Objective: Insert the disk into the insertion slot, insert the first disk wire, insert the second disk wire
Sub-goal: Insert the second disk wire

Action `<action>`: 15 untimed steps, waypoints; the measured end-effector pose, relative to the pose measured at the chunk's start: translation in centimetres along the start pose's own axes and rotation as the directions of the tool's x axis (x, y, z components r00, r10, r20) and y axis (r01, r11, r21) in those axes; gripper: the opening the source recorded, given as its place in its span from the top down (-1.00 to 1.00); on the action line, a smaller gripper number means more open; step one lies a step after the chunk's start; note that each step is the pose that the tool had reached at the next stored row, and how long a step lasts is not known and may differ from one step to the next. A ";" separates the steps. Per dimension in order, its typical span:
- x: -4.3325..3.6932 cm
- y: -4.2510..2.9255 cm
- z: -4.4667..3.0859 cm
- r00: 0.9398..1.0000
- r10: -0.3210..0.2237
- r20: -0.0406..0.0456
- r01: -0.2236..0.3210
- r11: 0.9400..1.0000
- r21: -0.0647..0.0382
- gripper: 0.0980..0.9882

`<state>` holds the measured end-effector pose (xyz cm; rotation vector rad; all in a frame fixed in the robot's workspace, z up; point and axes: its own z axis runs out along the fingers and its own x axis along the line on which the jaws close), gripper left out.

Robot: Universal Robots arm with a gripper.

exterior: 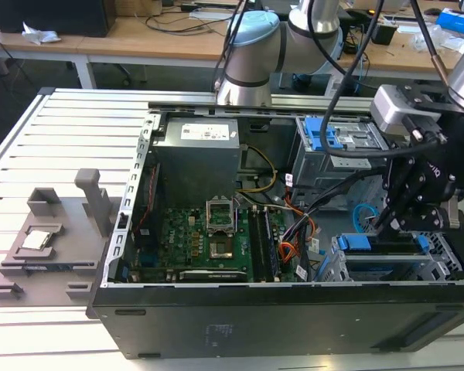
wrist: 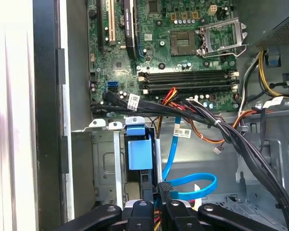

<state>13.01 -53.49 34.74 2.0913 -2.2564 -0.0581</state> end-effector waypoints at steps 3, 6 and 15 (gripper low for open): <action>0.58 -0.05 0.10 1.000 -0.002 0.006 0.002 1.000 0.000 0.85; 0.67 -0.07 0.25 1.000 -0.003 0.016 0.003 1.000 -0.001 0.85; 1.05 0.08 0.54 1.000 -0.003 0.026 0.003 1.000 -0.002 0.85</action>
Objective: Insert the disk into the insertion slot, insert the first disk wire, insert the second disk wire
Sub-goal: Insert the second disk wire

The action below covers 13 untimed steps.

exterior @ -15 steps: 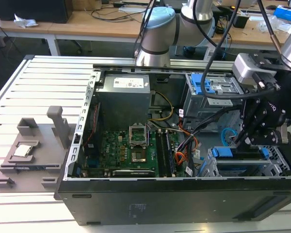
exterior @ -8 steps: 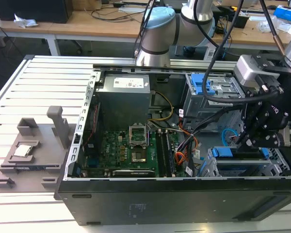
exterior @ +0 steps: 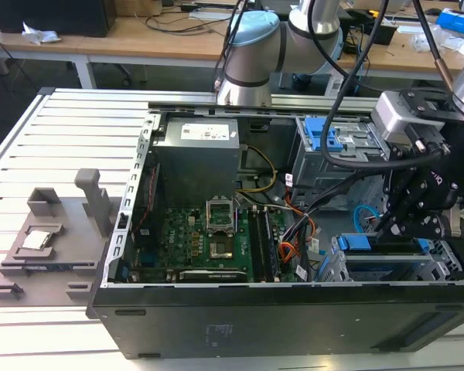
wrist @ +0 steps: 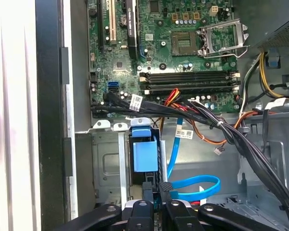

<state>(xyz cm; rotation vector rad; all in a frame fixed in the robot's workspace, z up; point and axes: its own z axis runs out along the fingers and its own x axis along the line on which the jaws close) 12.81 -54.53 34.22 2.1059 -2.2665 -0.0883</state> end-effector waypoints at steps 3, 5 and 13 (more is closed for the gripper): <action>0.02 0.01 0.02 1.000 0.000 0.001 0.000 1.000 0.000 0.85; 0.01 -0.11 -0.01 1.000 -0.002 0.002 0.002 1.000 0.000 0.85; -0.03 -0.45 -0.27 1.000 -0.011 0.006 0.011 1.000 -0.001 0.85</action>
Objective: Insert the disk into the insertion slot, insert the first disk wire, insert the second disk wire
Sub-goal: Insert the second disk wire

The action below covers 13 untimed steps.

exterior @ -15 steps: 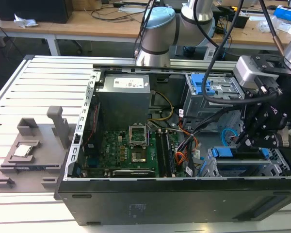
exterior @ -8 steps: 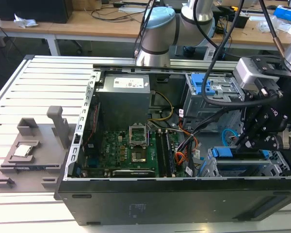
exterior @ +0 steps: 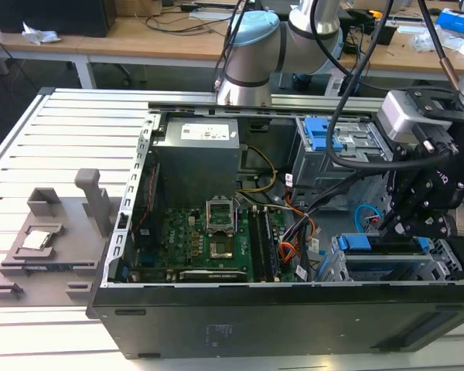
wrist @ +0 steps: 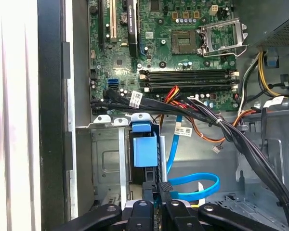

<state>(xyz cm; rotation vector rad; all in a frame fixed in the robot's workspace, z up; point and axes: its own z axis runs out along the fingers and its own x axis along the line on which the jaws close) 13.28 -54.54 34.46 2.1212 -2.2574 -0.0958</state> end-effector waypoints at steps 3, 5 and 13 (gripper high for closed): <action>-0.06 -0.08 0.00 1.000 -0.016 0.000 0.016 1.000 -0.001 0.85; -0.08 -0.12 -0.01 1.000 -0.023 0.001 0.023 1.000 -0.001 0.85; -0.03 -0.19 0.50 1.000 -0.027 0.005 0.027 1.000 -0.002 0.85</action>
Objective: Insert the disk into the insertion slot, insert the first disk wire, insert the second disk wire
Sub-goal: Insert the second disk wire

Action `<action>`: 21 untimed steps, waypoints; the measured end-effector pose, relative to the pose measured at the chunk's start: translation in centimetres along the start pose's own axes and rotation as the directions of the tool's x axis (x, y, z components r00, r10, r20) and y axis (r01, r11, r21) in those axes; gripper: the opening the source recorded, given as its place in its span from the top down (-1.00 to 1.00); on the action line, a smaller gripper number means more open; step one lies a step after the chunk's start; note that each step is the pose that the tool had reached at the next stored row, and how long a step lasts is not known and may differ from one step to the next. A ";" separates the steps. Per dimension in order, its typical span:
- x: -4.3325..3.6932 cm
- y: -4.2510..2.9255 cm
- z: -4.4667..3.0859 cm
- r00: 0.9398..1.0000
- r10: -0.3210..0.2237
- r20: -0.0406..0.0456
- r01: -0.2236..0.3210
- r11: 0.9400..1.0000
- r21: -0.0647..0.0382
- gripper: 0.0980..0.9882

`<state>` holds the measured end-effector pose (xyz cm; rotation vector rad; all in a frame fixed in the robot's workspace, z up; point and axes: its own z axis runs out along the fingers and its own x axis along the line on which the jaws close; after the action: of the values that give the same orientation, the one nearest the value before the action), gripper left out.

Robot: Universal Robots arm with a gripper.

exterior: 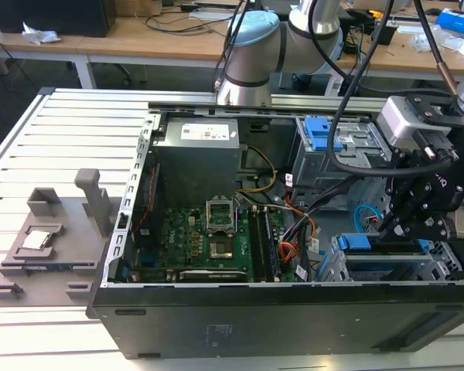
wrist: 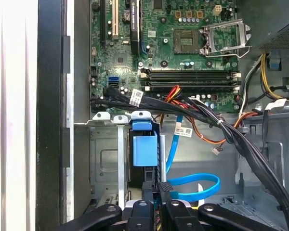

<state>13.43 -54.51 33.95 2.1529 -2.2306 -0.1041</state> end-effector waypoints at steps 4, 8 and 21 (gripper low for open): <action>0.03 -0.02 0.18 1.000 0.000 0.000 0.000 1.000 0.000 0.85; 0.03 -0.02 0.26 1.000 0.000 0.000 0.000 1.000 0.000 0.83; -0.02 0.08 -1.04 1.000 -0.001 0.009 0.001 1.000 -0.001 0.98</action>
<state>13.43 -54.51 35.00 2.1576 -2.2346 -0.1151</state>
